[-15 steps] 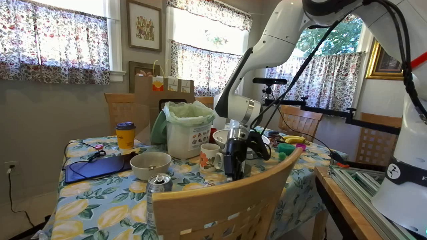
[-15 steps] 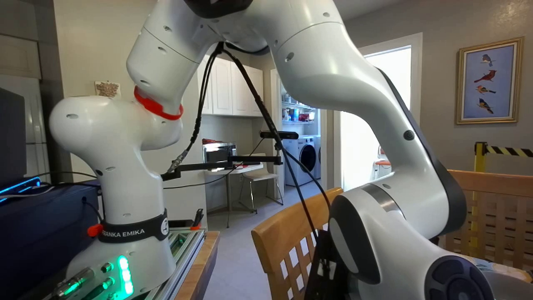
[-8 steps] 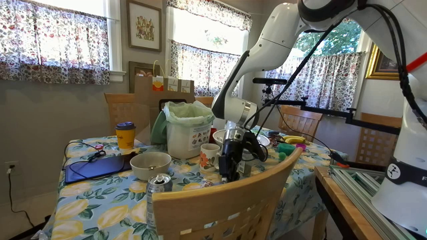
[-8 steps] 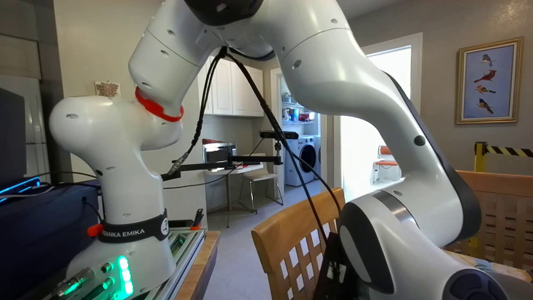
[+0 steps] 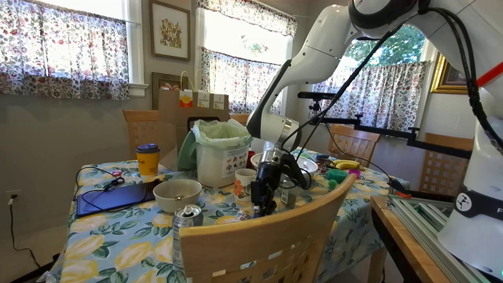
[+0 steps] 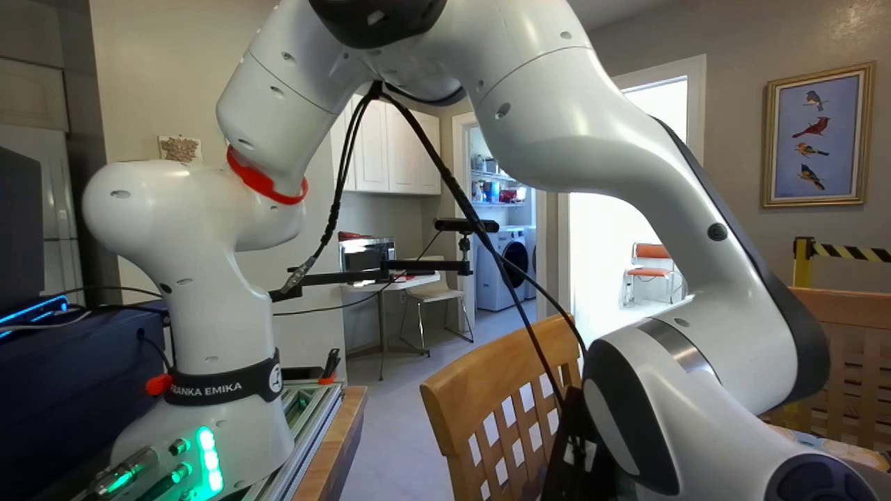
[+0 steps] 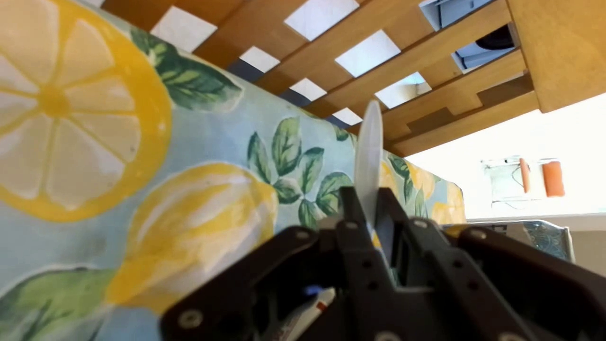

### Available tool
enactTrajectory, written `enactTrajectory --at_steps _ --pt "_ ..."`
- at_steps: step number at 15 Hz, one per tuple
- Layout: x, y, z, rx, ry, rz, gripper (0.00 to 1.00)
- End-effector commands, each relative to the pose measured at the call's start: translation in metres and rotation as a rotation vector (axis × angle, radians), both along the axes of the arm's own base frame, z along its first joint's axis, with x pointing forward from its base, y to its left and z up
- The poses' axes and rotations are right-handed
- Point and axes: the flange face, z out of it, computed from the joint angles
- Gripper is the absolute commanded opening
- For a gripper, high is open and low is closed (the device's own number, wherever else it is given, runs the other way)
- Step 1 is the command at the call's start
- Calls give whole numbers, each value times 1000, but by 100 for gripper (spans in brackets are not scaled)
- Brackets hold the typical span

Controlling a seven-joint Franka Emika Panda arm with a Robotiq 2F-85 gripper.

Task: Cut the packet with the knife

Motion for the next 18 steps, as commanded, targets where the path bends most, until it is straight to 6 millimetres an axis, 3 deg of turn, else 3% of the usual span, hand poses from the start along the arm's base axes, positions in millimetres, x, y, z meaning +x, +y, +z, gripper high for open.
enactTrajectory --at_steps 1,11,15,18 --pt "-4 -3 -3 13 3 -17 3" --pt "-43 18 -6 32 39 26 3" --pt "-41 18 -9 30 45 22 3" --pt "-38 13 -2 33 29 7 3"
